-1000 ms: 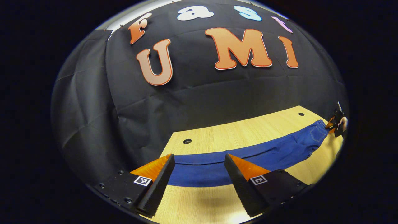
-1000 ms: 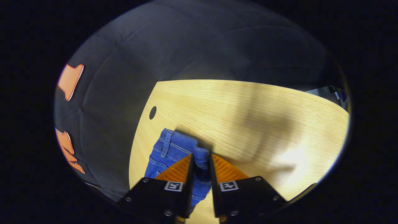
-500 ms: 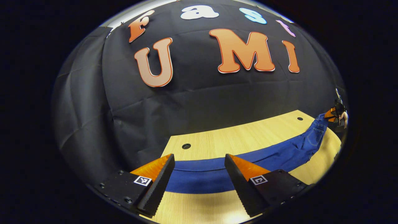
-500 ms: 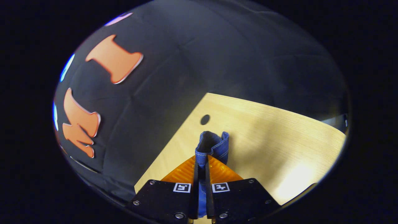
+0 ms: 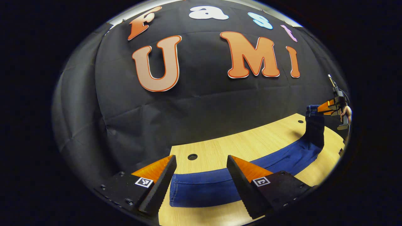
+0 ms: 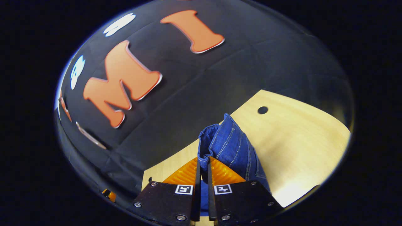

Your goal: Grasp the waist and the cuffs of the jeans and fold them to make the two legs overlap; first hold the waist and fold one-third of the jeans toward the cuffs, then hold the cuffs and fold the remaining one-third in the same direction to finish folding.

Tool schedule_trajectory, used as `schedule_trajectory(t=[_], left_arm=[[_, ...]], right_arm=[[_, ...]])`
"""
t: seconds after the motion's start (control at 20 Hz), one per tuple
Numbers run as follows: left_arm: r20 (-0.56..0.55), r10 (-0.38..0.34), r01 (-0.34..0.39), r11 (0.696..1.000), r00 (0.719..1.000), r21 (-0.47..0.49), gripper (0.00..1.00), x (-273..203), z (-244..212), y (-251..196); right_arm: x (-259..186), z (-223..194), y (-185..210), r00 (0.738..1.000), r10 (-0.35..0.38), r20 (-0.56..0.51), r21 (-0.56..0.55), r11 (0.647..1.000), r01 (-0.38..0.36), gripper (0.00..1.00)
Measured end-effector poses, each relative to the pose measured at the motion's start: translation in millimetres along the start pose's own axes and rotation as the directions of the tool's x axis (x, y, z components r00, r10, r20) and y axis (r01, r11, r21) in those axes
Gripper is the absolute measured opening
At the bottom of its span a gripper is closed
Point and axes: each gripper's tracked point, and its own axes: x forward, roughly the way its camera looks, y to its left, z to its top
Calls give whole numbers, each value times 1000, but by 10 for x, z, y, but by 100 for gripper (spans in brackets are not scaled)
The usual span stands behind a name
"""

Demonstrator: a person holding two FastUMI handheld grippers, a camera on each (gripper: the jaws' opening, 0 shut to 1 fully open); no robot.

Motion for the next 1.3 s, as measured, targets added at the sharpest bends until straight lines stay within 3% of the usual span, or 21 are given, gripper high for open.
schedule_trajectory(t=[0.3,0.55,0.8,1.0,1.05,1.1,1.15,1.3], left_arm=[[-21,3,-3,999,1000,-43,99,55,-260,506],[-44,15,-18,997,999,-77,99,67,-460,799],[-71,49,-59,988,996,-142,99,61,-660,976],[-102,81,-98,979,992,-181,99,29,-850,1087],[-109,84,-104,975,990,-197,99,19,-883,1103],[-119,89,-113,970,989,-216,99,5,-948,1127],[-129,93,-122,964,987,-237,99,2,-1003,1144],[-160,66,-119,929,985,-349,99,-102,-1208,1106]], right_arm=[[86,-792,853,993,70,-98,-116,990,-82,11],[318,-1601,1260,968,89,-233,-157,979,-128,11],[614,-2366,1231,921,-3,-391,-305,944,-127,11],[660,-2604,1130,904,-85,-420,-411,905,-106,11],[669,-2639,1134,902,-86,-424,-416,903,-109,11],[648,-2719,1201,889,-53,-455,-389,910,-144,5],[697,-2783,1255,881,-37,-471,-369,916,-159,27],[689,-2675,1271,895,-30,-446,-363,920,-150,95]])
